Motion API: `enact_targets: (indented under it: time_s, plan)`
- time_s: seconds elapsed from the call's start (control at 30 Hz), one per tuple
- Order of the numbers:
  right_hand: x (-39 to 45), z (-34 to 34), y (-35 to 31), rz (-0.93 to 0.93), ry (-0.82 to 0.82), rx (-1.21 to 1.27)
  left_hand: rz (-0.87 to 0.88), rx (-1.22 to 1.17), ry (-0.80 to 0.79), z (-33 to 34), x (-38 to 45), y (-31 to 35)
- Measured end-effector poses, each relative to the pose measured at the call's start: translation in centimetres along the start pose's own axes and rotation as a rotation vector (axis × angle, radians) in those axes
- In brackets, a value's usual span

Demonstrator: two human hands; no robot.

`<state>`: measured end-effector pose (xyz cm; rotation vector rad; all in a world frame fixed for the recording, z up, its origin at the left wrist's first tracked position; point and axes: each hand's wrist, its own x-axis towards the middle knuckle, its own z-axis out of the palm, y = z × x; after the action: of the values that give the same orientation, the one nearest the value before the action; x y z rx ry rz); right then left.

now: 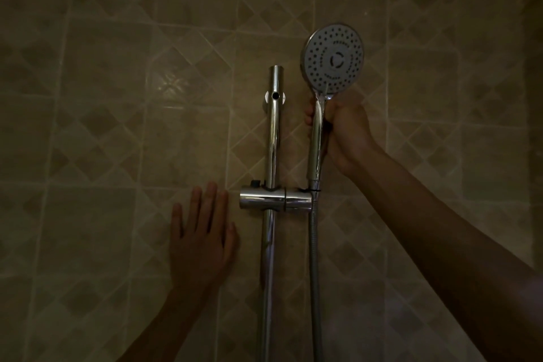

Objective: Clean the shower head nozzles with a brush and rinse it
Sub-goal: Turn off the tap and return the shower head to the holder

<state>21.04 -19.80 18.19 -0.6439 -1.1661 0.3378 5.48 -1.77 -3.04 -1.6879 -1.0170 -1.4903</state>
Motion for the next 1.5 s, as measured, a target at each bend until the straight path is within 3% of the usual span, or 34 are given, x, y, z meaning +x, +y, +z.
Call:
enact_targets:
  time_s: [0.57, 1.03, 1.33, 1.5]
  plan:
    - [1.5, 1.9, -0.4, -0.033, 0.043, -0.056, -0.012, 0.026, -0.055, -0.6, 0.0, 0.3]
    - [-0.2, 0.9, 2.7, -0.157, 0.014, -0.329, -0.013, 0.014, -0.046, -0.3, 0.0, 0.1]
    - [-1.6, 1.4, 2.5, -0.241, 0.147, -0.482, -0.010, 0.019, -0.058, -0.5, 0.0, 0.2]
    - [-1.8, 0.5, 2.0, -0.237, 0.042, -0.420, -0.013, 0.012, -0.058, -0.4, -0.1, 0.1]
